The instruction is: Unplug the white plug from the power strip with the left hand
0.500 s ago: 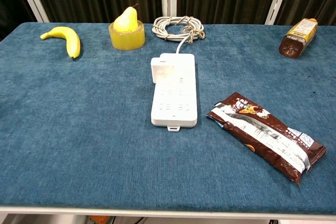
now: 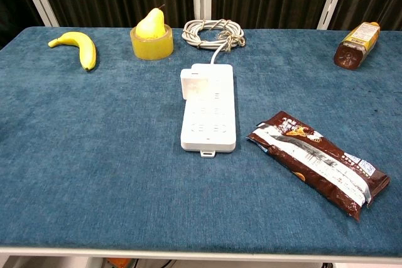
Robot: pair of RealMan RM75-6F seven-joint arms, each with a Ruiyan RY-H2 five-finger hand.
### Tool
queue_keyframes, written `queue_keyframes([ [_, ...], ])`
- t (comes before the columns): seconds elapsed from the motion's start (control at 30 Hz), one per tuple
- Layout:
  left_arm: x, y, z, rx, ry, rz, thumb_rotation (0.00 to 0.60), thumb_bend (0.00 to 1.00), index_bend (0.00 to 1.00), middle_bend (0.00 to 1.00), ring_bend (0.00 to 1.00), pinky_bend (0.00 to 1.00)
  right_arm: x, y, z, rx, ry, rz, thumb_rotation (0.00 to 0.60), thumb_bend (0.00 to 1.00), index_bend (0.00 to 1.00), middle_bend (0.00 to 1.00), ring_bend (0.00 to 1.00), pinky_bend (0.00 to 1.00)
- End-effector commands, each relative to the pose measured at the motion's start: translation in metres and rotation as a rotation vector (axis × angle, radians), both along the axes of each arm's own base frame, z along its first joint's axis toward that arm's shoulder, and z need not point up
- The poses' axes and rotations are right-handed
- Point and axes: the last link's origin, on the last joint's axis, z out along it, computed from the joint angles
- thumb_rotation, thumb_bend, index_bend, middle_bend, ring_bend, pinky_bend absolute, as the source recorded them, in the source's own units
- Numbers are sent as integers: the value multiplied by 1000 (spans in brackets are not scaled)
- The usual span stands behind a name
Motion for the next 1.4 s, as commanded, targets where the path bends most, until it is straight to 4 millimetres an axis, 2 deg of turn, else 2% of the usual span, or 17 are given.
queue_keyframes([
  [0.03, 12, 15, -2, -17, -22, -65, 600, 37, 268, 236, 122, 106, 20, -20, -23, 83, 53, 111, 600, 247, 1, 132, 0, 0],
  [0.1, 22, 28, -6, -41, -44, -124, 600, 36, 268, 236, 122, 106, 31, -32, -37, 137, 71, 165, 600, 261, 13, 129, 0, 0],
  [0.23, 51, 69, -15, -134, -74, -259, 600, 35, 268, 236, 122, 107, 60, -58, -75, 260, 127, 281, 600, 297, 22, 120, 0, 0],
  [0.33, 74, 98, -25, -211, -88, -329, 600, 33, 269, 236, 122, 114, 78, -68, -100, 343, 139, 330, 600, 327, 22, 110, 0, 0],
  [0.43, 104, 132, -42, -314, -86, -396, 600, 34, 270, 236, 122, 117, 95, -74, -125, 434, 131, 366, 600, 327, 22, 103, 0, 5],
  [0.63, 145, 172, -84, -475, -73, -451, 600, 66, 272, 236, 122, 122, 117, -87, -160, 505, 98, 394, 600, 327, 22, 103, 0, 4],
  [0.77, 158, 188, -109, -541, -91, -445, 600, 105, 272, 236, 122, 128, 123, -92, -175, 532, 86, 396, 600, 327, 22, 110, 0, 0],
  [0.93, 169, 199, -136, -596, -82, -447, 600, 136, 272, 236, 122, 139, 126, -99, -192, 554, 101, 396, 600, 327, 27, 115, 0, 0],
  [1.13, 178, 202, -161, -644, -90, -451, 600, 161, 275, 236, 123, 160, 129, -97, -209, 591, 76, 396, 600, 327, 34, 119, 0, 0],
  [1.3, 186, 199, -177, -680, -112, -468, 600, 174, 299, 237, 125, 181, 129, -97, -216, 598, 50, 392, 600, 327, 36, 122, 0, 0],
  [1.4, 193, 200, -185, -697, -117, -483, 600, 183, 312, 257, 161, 210, 128, -96, -219, 603, 39, 389, 600, 327, 40, 126, 0, 0],
])
